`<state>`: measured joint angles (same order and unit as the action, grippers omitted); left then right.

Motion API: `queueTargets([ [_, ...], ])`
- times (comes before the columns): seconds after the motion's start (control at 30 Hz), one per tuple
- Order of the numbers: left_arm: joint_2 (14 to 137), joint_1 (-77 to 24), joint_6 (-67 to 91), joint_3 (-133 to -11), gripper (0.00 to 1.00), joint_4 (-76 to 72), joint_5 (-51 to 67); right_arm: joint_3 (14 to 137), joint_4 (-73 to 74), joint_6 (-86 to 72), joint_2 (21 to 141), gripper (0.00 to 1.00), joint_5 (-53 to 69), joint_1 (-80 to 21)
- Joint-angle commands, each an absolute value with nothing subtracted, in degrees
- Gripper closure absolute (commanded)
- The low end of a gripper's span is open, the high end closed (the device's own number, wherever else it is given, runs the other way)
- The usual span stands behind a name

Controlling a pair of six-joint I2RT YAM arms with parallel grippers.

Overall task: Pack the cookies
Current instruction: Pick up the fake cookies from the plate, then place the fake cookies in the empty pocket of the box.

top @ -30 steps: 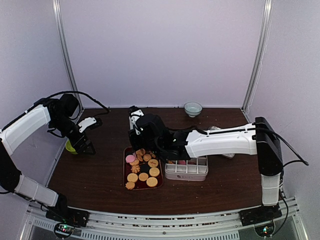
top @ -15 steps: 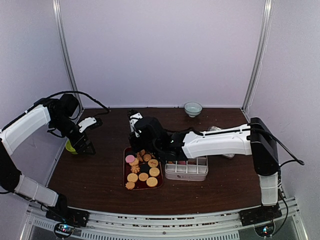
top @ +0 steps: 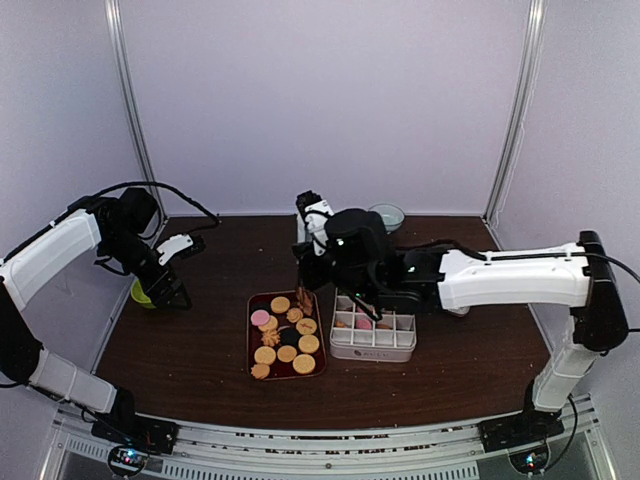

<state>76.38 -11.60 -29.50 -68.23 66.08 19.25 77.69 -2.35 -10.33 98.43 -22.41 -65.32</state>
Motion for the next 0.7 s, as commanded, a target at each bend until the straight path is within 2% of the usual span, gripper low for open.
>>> queueTargets([
  [0.0, 76.7, -11.2, -30.1, -68.1, 0.12, 65.9, 20.4, 69.7, -1.9, -9.2, 87.2, 1.00, -27.3, -64.0],
  [0.33, 77.0, -11.2, -29.8, -68.6, 0.12, 65.4, 20.2, 54.6, 8.1, -11.4, 68.9, 1.00, -30.9, -61.4],
  [0.67, 77.4, -11.2, -29.4, -69.1, 0.12, 65.5, 20.2, 50.8, 11.7, -12.4, 65.9, 1.00, -31.3, -61.2],
])
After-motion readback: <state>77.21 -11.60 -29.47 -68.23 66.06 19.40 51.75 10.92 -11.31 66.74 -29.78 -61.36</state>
